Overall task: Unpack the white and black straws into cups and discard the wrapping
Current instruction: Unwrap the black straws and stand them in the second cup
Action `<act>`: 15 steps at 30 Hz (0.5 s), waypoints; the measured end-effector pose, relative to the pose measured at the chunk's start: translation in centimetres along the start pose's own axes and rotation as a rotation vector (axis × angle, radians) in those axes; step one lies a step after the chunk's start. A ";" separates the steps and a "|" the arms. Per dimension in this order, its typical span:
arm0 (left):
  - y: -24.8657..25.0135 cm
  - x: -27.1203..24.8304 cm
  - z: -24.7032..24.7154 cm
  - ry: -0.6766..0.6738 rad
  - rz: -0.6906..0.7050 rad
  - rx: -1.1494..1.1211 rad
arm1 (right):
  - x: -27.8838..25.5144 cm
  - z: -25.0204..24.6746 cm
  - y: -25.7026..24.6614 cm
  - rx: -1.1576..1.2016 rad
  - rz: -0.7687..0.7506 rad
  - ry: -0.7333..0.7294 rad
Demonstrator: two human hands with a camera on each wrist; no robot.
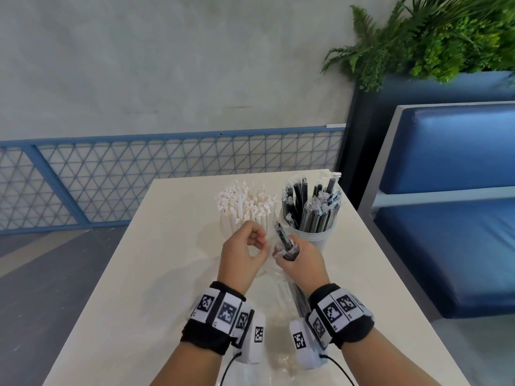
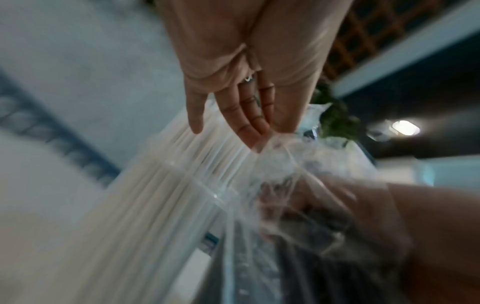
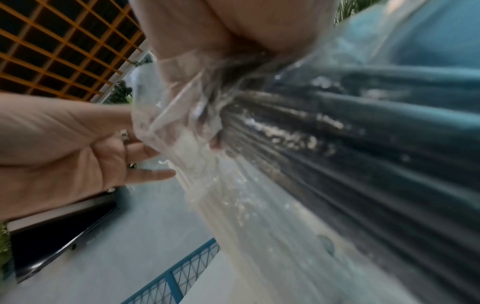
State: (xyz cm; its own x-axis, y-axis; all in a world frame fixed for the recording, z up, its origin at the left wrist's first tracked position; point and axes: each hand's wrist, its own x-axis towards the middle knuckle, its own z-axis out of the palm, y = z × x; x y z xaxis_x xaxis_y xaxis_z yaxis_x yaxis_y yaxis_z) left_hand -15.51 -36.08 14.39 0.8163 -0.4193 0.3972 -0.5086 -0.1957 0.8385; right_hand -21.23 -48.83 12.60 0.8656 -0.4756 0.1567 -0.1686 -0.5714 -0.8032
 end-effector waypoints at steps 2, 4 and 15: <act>0.9 -0.1 0.0 -0.105 0.068 0.128 | 0.2 0.0 0.2 0.002 0.015 0.004; 1.7 -0.1 0.1 -0.082 0.127 0.220 | 0.3 0.2 0.4 -0.001 0.002 0.005; 0.9 0.5 -0.2 0.215 -0.002 -0.057 | 0.5 -0.1 0.6 0.032 0.020 -0.010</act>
State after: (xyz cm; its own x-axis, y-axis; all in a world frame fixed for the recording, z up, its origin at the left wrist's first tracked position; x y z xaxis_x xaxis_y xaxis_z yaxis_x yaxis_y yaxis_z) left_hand -15.51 -36.28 15.37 0.8602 -0.2194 0.4604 -0.4952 -0.1432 0.8569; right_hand -20.94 -49.51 12.27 0.8669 -0.4799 0.1350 -0.1706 -0.5400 -0.8242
